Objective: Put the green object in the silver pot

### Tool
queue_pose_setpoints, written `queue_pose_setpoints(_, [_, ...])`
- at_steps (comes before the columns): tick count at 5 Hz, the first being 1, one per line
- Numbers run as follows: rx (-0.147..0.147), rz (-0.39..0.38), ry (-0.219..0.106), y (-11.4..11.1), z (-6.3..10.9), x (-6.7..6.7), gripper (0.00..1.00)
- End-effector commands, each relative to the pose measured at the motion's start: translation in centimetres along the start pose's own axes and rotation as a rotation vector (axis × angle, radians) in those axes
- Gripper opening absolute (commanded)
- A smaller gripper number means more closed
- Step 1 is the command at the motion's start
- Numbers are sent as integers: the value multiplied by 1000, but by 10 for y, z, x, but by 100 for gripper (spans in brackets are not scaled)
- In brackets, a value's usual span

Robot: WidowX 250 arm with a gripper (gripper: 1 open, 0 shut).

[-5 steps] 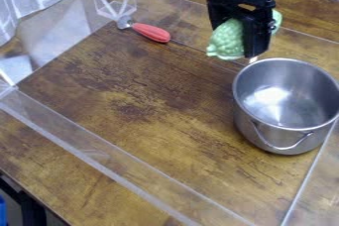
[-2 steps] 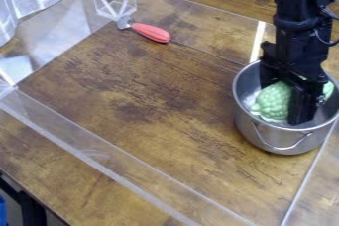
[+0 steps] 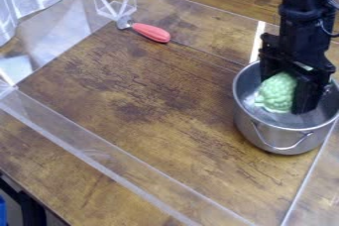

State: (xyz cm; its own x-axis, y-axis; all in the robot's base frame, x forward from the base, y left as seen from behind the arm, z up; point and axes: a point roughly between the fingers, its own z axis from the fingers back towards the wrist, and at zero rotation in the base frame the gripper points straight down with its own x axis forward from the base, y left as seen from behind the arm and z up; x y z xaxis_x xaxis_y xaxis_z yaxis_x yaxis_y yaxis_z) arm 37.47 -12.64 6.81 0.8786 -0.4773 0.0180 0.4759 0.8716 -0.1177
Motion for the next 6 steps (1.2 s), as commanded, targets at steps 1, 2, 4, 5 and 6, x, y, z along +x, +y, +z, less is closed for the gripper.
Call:
queue_pose_setpoints(1, [25,64,-80,15,37,-24,0])
queue_pose_setpoints(2, [32,28,-68,23,48,-26,0])
queue_pose_setpoints(4, [69,106,-109,28,76,-41,100])
queue_pose_setpoints(5, [73,155,-116,27,88,-32,100])
queue_pose_setpoints(6, [76,198,-125,26,99,-23,100])
